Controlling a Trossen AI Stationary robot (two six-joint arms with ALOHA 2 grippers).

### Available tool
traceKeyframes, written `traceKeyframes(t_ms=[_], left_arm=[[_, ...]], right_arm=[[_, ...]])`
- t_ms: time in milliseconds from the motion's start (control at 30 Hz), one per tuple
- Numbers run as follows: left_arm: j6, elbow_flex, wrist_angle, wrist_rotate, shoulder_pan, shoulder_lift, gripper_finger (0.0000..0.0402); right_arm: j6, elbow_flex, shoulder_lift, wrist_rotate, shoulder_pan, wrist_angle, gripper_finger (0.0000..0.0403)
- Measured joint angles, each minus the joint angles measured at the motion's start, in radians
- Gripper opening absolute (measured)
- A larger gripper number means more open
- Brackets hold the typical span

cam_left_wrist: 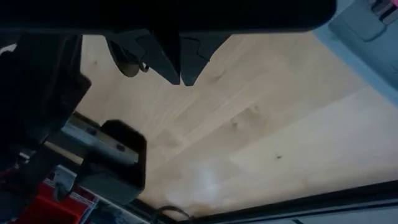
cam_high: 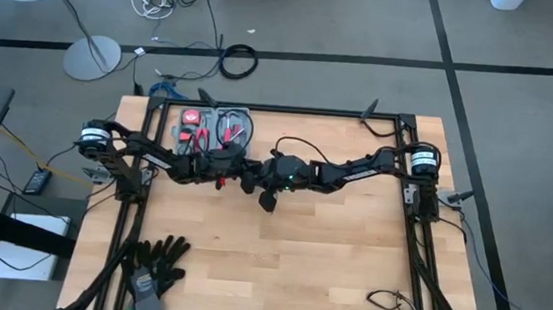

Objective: Coil cords
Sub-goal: Coil the black wire onto the spool

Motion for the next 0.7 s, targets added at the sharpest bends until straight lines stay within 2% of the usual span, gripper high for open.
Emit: traceKeyframes(t_ms=[267,500,700], left_arm=[[-0.021,0.001,-0.058,0.015,0.000,-0.001,0.0000],[-0.022,0.002,-0.055,0.035,0.000,-0.001,0.0000],[-0.021,0.002,-0.059,0.057,0.000,-0.001,0.0000]], right_arm=[[-0.008,-0.002,-0.059,0.003,-0.026,-0.065,0.0000],[-0.009,-0.002,-0.131,0.003,-0.067,-0.249,0.0005],[-0.012,-0.001,-0.136,0.002,-0.072,-0.302,0.0008]])
